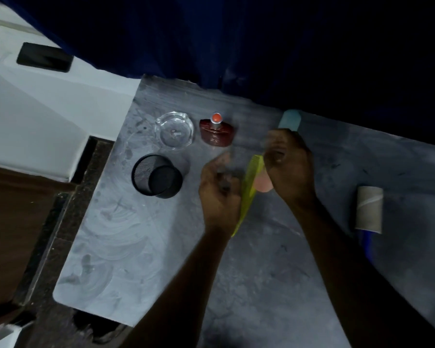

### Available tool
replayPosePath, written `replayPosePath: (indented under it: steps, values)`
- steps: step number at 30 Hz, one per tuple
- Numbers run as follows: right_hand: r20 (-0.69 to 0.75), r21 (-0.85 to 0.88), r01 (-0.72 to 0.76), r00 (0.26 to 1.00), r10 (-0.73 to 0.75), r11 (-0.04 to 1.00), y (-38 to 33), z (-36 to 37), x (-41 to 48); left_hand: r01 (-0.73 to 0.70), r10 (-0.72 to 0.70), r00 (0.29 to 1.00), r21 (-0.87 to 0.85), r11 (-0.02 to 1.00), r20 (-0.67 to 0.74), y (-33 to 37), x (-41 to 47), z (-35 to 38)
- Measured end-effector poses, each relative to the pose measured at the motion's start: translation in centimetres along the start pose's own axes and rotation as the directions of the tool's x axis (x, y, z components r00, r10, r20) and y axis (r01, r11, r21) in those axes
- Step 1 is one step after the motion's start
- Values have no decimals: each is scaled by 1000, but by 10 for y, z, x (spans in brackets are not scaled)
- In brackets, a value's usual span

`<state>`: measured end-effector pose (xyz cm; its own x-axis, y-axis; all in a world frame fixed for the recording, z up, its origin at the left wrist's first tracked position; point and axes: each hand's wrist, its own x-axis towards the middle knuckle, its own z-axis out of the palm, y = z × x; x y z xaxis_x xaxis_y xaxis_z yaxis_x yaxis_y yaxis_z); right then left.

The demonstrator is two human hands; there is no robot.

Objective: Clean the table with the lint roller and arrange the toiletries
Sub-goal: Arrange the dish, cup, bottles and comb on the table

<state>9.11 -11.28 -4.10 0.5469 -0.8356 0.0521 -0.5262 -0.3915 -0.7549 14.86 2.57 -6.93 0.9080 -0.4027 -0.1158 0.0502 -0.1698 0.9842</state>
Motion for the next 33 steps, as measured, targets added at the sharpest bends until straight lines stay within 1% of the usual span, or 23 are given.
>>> replayPosePath:
  steps: [2, 3, 5, 7, 9, 11, 13, 15, 17, 21, 26, 29, 31, 33]
  values:
    - [-58, -36, -17, 998, 15, 999, 16, -19, -16, -43, 21, 988, 149, 988, 150, 0, -11, 4]
    - [-78, -58, -29, 997, 24, 998, 24, -26, -22, -38, -7, 981, 230, 972, 193, 3, -12, 7]
    - [-100, -116, -74, 993, 62, 990, 36, -32, -33, -25, -71, 972, 398, 917, 224, 8, -12, 12]
    - [-82, -216, -121, 991, 105, 969, 42, -31, -39, -91, -54, 967, 537, 839, 248, 10, -11, 16]
    - [-74, -261, -227, 974, 215, 938, 41, -25, -40, -142, -53, 958, 629, 765, 281, 10, -10, 17]
    - [-76, -266, -357, 934, 350, 895, 34, -18, -39, -167, -77, 950, 698, 696, 304, 7, -10, 15]
    - [-61, -296, -390, 919, 390, 872, 30, -11, -38, -190, -99, 943, 759, 623, 317, 2, -14, 13]
    - [-31, -315, -383, 919, 394, 868, 27, -5, -36, -208, -102, 942, 796, 569, 319, -3, -19, 11]
    - [0, -314, -386, 914, 407, 867, 27, -2, -33, -199, -99, 949, 810, 551, 301, -5, -24, 11]
    - [24, -288, -411, 900, 436, 865, 28, -6, -25, -180, -77, 961, 814, 551, 265, -4, -34, 14]
    - [54, -286, -450, 874, 483, 846, 34, -8, -18, -130, -107, 967, 813, 568, 230, -7, -44, 17]
    - [120, -260, -482, 843, 524, 837, 43, -15, -16, -165, -88, 962, 807, 568, 259, -10, -50, 16]
    - [106, -289, -449, 863, 495, 845, 49, -26, -22, -222, -72, 948, 803, 554, 311, -13, -56, 16]
    - [48, -304, -379, 910, 412, 874, 57, -40, -31, -281, -59, 928, 795, 538, 368, -13, -65, 17]
